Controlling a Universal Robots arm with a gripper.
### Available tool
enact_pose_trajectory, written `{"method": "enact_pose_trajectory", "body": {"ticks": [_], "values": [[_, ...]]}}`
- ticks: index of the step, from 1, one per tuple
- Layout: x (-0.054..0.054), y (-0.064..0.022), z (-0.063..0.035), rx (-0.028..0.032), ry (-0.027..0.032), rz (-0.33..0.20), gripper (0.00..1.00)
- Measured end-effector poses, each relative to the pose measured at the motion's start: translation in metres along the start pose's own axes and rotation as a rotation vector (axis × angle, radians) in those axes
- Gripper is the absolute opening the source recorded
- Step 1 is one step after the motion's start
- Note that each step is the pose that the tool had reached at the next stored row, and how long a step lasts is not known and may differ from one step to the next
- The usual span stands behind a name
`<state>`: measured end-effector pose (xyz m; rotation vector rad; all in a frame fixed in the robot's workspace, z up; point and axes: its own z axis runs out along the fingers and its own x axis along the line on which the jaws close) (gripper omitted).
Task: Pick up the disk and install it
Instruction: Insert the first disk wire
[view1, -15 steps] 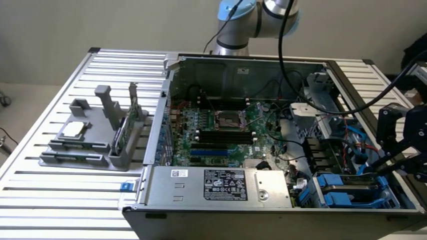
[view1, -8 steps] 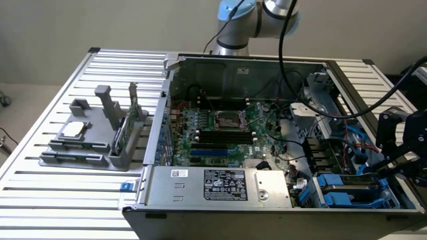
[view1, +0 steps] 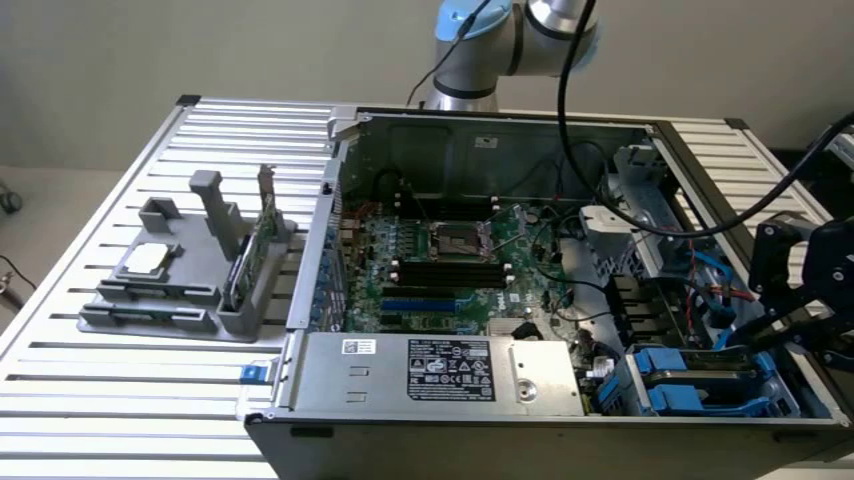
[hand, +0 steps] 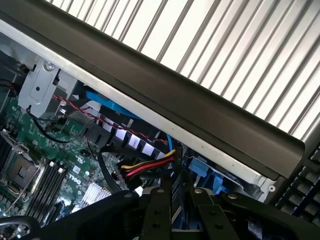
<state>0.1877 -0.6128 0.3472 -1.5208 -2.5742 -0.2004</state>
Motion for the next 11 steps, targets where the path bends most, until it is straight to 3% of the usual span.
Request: {"method": "enact_pose_trajectory", "body": {"ticks": [4,11], "values": [[-0.0019,0.0014,0.0007,-0.0024,0.0051,0.0,0.21],[-0.0053,0.0022,0.0021,-0.0035,0.007,0.0,0.21]]}}
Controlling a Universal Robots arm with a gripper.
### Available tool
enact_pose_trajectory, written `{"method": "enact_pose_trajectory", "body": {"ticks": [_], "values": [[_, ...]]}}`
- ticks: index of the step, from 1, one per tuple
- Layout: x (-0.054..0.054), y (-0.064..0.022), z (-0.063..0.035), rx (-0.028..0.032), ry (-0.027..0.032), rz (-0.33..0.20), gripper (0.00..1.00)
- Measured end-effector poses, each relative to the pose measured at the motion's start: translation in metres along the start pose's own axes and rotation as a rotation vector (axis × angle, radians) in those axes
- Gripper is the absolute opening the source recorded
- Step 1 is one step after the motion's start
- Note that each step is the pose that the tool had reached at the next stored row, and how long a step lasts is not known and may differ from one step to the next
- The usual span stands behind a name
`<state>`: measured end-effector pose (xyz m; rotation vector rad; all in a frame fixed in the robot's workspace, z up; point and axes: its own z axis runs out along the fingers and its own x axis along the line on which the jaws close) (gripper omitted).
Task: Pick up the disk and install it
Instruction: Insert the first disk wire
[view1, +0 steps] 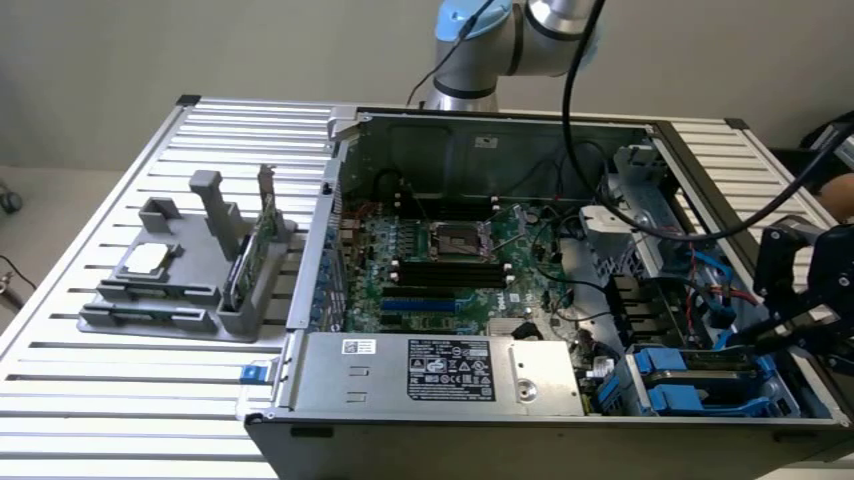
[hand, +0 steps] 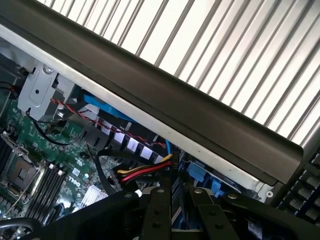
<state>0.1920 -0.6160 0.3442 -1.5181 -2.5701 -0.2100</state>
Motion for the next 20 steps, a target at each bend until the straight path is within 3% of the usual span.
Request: {"method": "enact_pose_trajectory", "body": {"ticks": [3,10,15,20], "values": [[-0.0008,-0.0003,0.0011,-0.0022,0.0042,0.0,0.21],[-0.001,-0.0004,0.0019,-0.0111,0.0216,-0.001,0.21],[-0.0021,-0.0008,0.0038,-0.0142,0.0271,-0.002,0.21],[-0.0029,0.0006,0.0039,-0.0152,0.0291,-0.002,0.21]]}}
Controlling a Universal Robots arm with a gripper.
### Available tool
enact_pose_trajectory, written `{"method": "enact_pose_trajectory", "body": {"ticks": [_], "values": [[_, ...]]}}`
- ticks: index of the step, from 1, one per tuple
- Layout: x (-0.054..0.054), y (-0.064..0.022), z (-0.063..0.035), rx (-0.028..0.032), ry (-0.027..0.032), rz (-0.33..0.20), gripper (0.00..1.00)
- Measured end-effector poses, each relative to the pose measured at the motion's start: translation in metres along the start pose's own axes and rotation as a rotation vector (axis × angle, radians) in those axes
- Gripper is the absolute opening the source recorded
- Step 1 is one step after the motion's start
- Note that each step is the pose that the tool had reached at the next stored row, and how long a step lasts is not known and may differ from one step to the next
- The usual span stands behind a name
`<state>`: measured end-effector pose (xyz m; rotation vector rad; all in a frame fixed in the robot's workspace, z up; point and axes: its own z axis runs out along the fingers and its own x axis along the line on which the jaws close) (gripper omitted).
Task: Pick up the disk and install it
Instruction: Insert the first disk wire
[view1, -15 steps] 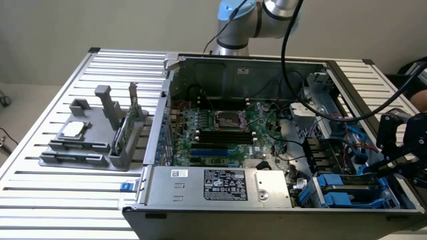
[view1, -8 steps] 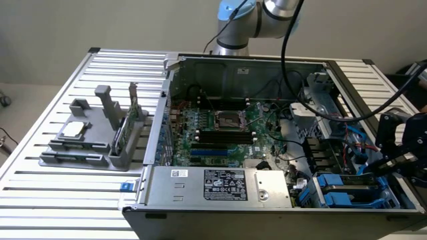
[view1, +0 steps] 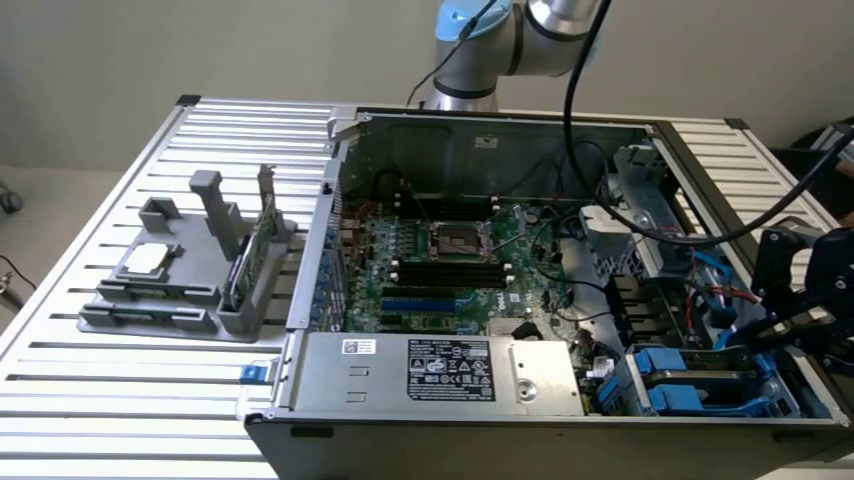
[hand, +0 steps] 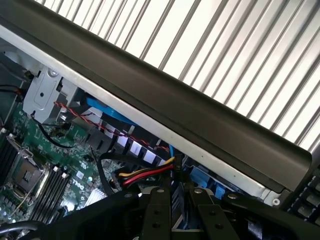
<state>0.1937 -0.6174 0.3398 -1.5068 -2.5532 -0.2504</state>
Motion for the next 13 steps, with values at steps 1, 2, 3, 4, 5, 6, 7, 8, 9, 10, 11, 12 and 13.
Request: {"method": "enact_pose_trajectory", "body": {"ticks": [1,2,3,4,5,6,7,8,9,10,11,12,13], "values": [[-0.0002,0.0004,0.0,0.0,0.0,0.0,0.21],[-0.0003,0.0007,-0.0003,0.0,-0.0001,0.0,0.21],[-0.0003,0.0009,-0.001,-0.0001,-0.0002,0.001,0.21],[-0.0003,0.0011,-0.002,-0.0002,-0.0001,0.001,0.21],[-0.0002,0.0011,-0.0031,-0.0003,0.0,0.001,0.21],[-0.0003,0.0011,-0.0035,-0.0004,-0.0002,0.002,0.21],[-0.0006,0.001,-0.0036,-0.0005,-0.0001,0.002,0.21],[-0.0013,0.0007,-0.0038,-0.0006,-0.0003,0.003,0.21],[-0.0019,0.0005,-0.0039,-0.0009,-0.0002,0.004,0.21],[-0.0025,0.0002,-0.0041,-0.001,-0.0004,0.004,0.21],[-0.003,-0.0001,-0.0042,-0.0011,-0.0005,0.005,0.21],[-0.0035,-0.0004,-0.0042,-0.0012,-0.0003,0.005,0.21],[-0.0041,-0.0007,-0.0042,-0.0013,-0.0002,0.005,0.21]]}}
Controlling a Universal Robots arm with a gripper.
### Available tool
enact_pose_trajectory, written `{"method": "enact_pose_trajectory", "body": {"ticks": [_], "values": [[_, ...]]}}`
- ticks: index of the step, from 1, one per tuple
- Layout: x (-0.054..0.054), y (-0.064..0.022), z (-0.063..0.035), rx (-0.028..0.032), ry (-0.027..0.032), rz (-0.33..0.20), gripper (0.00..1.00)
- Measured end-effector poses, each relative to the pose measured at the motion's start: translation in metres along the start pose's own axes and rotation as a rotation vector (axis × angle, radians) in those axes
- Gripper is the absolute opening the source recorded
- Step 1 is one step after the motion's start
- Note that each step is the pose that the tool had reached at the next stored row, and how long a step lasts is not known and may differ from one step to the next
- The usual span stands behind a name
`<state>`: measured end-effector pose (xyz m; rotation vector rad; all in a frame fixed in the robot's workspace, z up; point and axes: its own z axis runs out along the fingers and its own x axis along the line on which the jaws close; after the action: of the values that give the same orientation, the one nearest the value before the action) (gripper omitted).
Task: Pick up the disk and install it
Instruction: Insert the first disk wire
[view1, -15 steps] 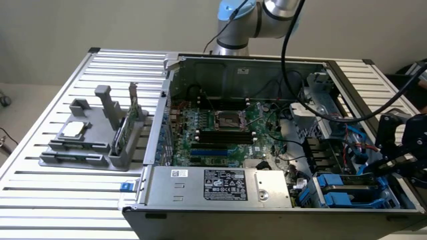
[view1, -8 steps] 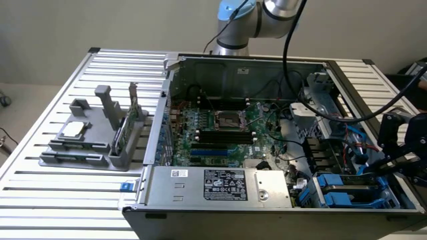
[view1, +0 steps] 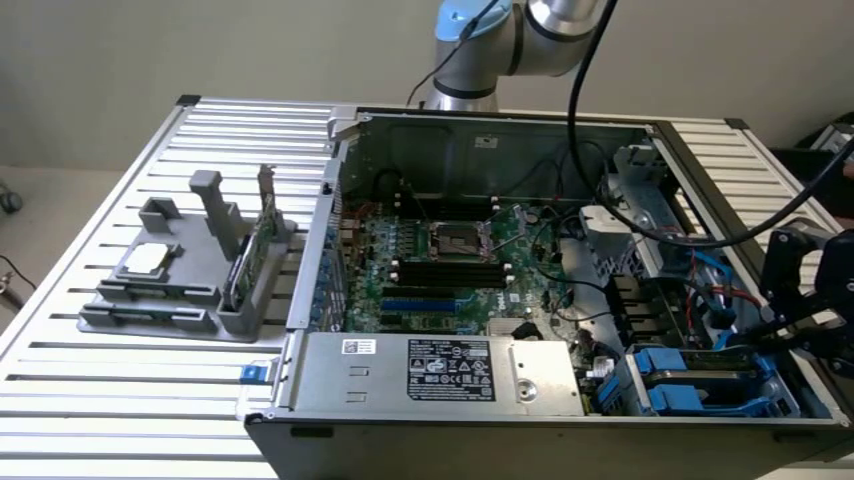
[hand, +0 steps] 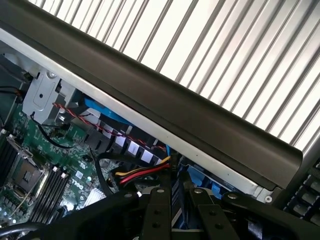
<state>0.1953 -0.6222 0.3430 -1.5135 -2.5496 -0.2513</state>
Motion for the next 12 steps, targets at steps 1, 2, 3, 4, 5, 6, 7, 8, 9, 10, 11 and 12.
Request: {"method": "enact_pose_trajectory", "body": {"ticks": [1,2,3,4,5,6,7,8,9,10,11,12], "values": [[-0.0004,-0.0002,0.0,-0.0002,0.0004,0.0,0.21],[-0.0006,-0.0003,-0.0001,-0.0005,0.0009,0.0,0.21],[-0.0006,-0.0003,-0.0002,-0.0011,0.0021,0.0,0.21],[-0.0006,-0.0004,-0.0001,-0.0021,0.0038,0.0,0.21],[-0.0006,-0.0005,-0.0001,-0.0032,0.006,0.0,0.21],[-0.0006,-0.0005,-0.0001,-0.0045,0.0084,0.0,0.21],[-0.0005,-0.0006,0.0,-0.006,0.011,0.0,0.21],[-0.0005,-0.0007,0.0,-0.0072,0.0133,0.0,0.21],[-0.0004,-0.0008,-0.0001,-0.0083,0.0152,0.0,0.21],[-0.0003,-0.001,-0.0001,-0.0094,0.0171,0.0,0.21],[-0.0003,-0.0012,-0.0001,-0.0101,0.0185,0.0,0.21],[-0.0005,-0.0013,-0.0001,-0.0106,0.0194,-0.001,0.21]]}}
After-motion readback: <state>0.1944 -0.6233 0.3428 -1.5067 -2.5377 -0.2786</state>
